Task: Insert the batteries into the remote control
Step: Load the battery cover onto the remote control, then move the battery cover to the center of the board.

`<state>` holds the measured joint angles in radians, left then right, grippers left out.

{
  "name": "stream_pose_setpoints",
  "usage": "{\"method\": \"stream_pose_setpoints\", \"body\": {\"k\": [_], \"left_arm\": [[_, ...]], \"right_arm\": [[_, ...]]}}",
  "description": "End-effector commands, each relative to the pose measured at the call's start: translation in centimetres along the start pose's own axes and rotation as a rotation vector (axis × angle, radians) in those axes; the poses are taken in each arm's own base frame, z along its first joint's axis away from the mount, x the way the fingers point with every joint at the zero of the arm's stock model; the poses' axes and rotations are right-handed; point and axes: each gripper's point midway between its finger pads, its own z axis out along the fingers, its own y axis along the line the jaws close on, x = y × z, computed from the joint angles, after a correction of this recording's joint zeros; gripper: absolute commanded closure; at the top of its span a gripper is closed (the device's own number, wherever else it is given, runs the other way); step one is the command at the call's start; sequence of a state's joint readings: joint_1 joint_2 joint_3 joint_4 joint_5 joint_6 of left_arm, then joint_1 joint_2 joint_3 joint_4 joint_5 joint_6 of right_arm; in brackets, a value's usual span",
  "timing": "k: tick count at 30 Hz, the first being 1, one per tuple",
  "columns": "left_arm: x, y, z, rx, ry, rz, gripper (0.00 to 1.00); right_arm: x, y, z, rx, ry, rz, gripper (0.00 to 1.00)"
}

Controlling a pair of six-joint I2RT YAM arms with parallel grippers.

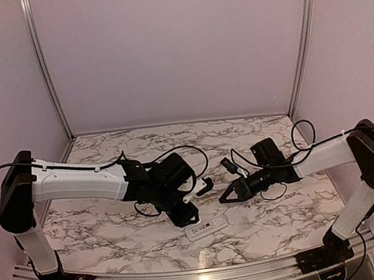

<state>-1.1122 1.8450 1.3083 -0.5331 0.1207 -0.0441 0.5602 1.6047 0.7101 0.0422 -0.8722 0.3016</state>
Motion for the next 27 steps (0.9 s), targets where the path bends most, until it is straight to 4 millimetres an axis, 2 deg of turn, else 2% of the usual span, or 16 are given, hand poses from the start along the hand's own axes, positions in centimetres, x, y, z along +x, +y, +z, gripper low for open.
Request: {"method": "stream_pose_setpoints", "body": {"k": [1,10,15,18,22,27], "left_arm": [[-0.5,0.6,-1.2,-0.025,-0.060,-0.003,0.61],[-1.0,1.7,-2.8,-0.026,-0.198,-0.088,0.60],[-0.8,2.6,-3.6,-0.036,-0.241,-0.132,0.60],[-0.5,2.7,-3.4,-0.032,-0.250,-0.135,0.59],[-0.3,1.9,-2.6,-0.024,-0.247,-0.081,0.53],[-0.3,-0.4,-0.3,-0.016,-0.189,0.054,0.50]], "right_arm": [[-0.7,1.2,0.3,-0.015,0.004,-0.045,0.71],[0.9,2.2,2.4,0.009,0.094,-0.085,0.81],[2.2,2.0,3.8,0.036,0.151,-0.087,0.88],[3.0,1.9,4.7,0.049,0.182,-0.089,0.89],[2.9,1.9,4.8,0.051,0.176,-0.080,0.89],[2.5,1.5,4.0,0.046,0.149,-0.051,0.87]]}}
